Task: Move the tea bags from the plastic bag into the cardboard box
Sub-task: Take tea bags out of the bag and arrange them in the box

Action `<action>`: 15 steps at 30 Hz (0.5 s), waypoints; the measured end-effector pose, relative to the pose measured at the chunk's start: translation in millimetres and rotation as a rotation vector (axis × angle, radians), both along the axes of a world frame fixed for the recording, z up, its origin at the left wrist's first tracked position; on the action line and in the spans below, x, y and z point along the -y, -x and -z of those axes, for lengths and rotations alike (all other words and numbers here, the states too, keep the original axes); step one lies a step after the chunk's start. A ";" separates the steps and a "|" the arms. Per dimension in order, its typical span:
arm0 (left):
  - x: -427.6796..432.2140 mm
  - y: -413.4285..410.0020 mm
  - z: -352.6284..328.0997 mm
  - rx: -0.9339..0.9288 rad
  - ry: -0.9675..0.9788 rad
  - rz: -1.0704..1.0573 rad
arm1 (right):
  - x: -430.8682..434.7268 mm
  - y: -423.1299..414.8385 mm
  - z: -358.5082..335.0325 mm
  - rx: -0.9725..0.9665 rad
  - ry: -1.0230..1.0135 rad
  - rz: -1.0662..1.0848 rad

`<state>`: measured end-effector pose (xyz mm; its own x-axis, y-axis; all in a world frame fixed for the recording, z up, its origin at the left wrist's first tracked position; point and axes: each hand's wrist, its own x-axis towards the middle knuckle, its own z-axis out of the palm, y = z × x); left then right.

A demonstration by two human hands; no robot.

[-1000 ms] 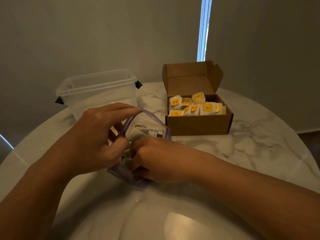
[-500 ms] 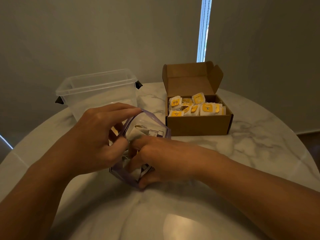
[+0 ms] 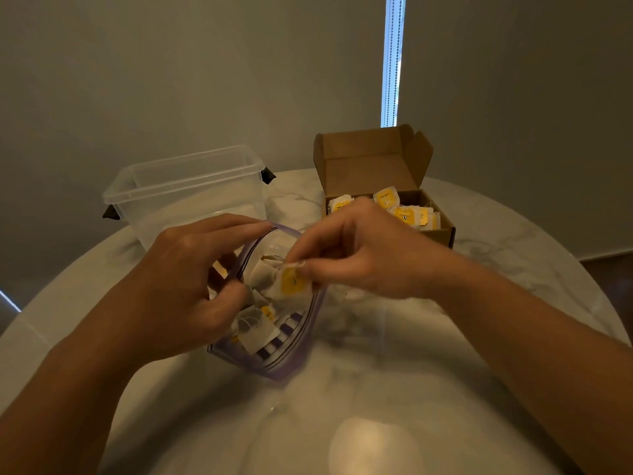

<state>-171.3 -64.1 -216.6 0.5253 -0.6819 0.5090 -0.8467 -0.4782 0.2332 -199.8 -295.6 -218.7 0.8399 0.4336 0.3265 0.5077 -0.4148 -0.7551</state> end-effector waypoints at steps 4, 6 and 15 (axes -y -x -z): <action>-1.2 -3.2 5.0 -0.021 0.011 -0.001 | 38.2 -7.0 -13.3 0.013 -0.268 0.112; -1.6 -4.5 6.1 -0.018 0.009 0.013 | 60.9 -18.3 -16.4 0.077 -0.304 0.267; 0.5 -5.4 4.3 -0.016 0.038 0.090 | 123.6 -78.1 -20.7 0.122 -0.130 0.724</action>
<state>-165.9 -64.6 -220.8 0.4706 -0.7071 0.5278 -0.8821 -0.3904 0.2634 -121.7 -419.2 -198.0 0.8550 -0.2628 0.4470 0.2251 -0.5884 -0.7766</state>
